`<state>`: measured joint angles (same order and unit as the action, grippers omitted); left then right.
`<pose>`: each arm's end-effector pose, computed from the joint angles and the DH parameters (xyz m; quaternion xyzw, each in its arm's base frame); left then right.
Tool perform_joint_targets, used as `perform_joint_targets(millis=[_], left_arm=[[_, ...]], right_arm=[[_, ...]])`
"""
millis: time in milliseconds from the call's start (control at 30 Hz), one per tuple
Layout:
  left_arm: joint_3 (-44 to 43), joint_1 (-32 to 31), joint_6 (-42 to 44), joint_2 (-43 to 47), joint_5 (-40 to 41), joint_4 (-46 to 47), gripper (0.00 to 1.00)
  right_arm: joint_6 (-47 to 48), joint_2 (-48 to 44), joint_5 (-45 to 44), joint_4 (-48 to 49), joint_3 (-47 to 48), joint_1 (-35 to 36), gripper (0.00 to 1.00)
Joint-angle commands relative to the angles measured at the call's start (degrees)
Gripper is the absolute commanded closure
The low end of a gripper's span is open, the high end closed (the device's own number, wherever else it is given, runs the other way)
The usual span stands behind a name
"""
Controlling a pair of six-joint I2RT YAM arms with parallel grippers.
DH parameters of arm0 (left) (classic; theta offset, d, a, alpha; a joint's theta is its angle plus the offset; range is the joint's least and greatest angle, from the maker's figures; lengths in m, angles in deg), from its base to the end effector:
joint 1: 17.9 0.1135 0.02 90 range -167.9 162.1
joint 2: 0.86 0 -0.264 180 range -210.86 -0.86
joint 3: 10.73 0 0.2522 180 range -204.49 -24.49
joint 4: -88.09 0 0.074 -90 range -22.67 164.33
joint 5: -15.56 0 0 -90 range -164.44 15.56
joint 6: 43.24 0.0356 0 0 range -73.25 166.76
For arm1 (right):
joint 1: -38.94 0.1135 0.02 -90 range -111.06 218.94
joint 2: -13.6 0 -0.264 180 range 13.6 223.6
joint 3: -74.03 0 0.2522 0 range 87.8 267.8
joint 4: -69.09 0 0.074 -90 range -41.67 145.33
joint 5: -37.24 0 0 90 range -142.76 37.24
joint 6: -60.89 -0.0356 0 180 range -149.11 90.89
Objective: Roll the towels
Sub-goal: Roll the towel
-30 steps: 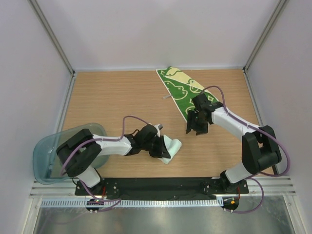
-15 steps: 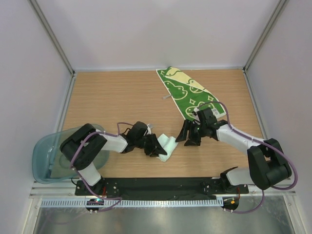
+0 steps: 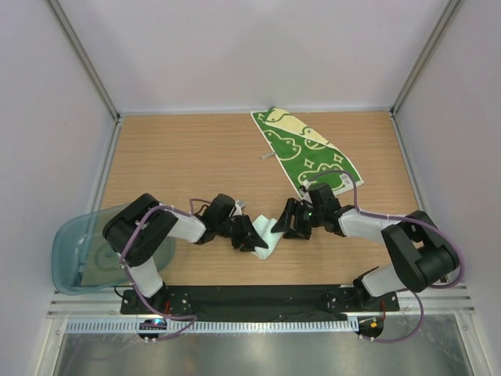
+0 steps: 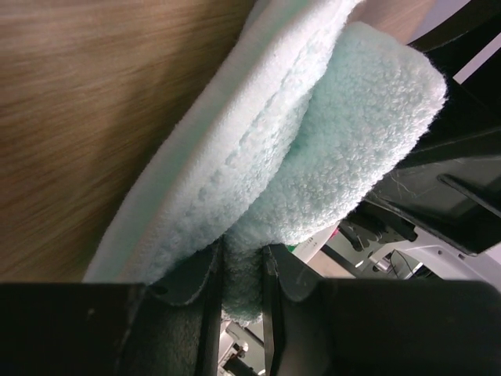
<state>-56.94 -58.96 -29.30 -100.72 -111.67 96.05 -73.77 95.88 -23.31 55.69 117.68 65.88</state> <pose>0.2016 -0.2042 0.0972 0.1491 -0.8733 0.4591 0.0658 0.2115 0.1271 0.1349 0.0592 0.9164 0.3790 0.1146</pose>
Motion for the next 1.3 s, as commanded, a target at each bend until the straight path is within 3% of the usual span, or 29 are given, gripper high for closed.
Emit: perform_joint_targets(millis=[0, 233, 367, 500, 800, 1033, 1267], left_arm=[[1.07, 0.8, 0.99, -3.15, 4.45, -5.19, 1.0], [0.46, 1.24, 0.9, -3.42, 3.31, -5.02, 0.99], [0.1, 1.42, 1.34, -3.24, 3.3, -5.63, 0.96], [-0.95, 1.33, 4.24, -0.53, 5.23, -9.14, 0.85], [-8.58, -1.65, 16.89, 9.14, 15.08, -29.88, 0.59], [-15.96, -7.44, 23.83, 14.16, 27.63, -42.0, 0.53], [-27.21, -20.7, 29.64, 14.25, 52.48, -54.58, 0.53]], right_arm=[[-1.21, 2.18, -0.8, 6.75, -0.45, 1.71, 0.34], [-2.01, 4.12, -1.68, 8.87, -0.1, 3.56, 0.4], [-2.36, 3.77, -1.94, 8.61, -0.18, 3.82, 0.59], [-2.18, 3.06, -3.08, 5.28, 0.87, 3.91, 0.74], [-0.69, 4.2, -5.8, -8.79, 7.99, 4.26, 0.79], [0.54, 6.14, -7.3, -15.21, 11.5, 4.96, 0.82], [0.63, 7.63, -7.83, -17.24, 13.44, 5.67, 0.83]])
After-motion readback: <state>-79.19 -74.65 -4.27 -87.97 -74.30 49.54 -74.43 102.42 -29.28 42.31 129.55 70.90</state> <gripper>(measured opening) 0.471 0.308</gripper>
